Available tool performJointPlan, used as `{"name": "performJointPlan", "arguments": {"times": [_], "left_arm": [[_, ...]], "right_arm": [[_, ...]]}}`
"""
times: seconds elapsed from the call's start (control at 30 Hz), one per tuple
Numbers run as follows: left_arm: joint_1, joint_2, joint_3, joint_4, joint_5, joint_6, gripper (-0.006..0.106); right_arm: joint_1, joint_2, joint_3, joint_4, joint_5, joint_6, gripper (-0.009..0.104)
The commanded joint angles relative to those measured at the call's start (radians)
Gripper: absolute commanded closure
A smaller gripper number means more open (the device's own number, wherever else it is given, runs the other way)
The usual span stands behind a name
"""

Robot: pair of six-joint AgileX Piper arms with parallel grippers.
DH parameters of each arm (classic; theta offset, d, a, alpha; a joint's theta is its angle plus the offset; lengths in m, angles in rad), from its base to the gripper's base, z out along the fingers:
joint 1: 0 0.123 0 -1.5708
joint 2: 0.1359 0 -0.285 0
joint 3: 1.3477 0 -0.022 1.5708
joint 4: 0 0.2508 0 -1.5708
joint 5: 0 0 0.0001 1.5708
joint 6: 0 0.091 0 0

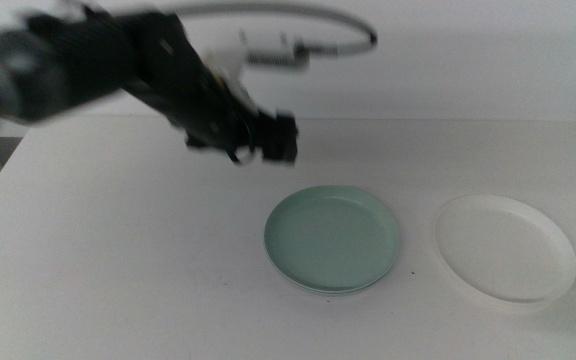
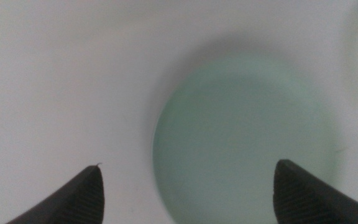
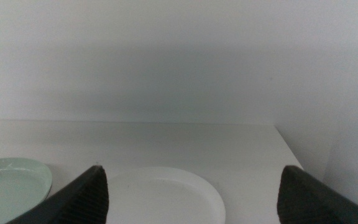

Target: Stack the three bowls on top of each other.

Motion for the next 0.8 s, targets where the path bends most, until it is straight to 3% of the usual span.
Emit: {"name": "performJointPlan", "arguments": {"times": [0.0,0.17,0.27,0.53,0.77], "left_arm": [[-0.001,-0.139,-0.002,0.015,0.025,0.025,0.007],[-0.001,-0.391,-0.002,0.001,0.164,0.142,0.007],[-0.001,-0.535,0.04,-0.072,0.191,0.274,0.007],[-0.001,-0.887,0.296,-0.126,0.155,0.263,0.007],[-0.001,-0.944,0.34,-0.139,0.149,0.243,0.007]], "right_arm": [[-0.002,-0.004,0.004,-0.008,-0.008,-0.005,0.004],[-0.002,-0.004,0.004,-0.008,-0.008,-0.005,0.004],[-0.002,-0.004,0.004,-0.008,-0.008,-0.005,0.004],[-0.002,-0.004,0.004,-0.008,-0.008,-0.005,0.004],[-0.002,-0.004,0.004,-0.008,-0.008,-0.005,0.004]]}}
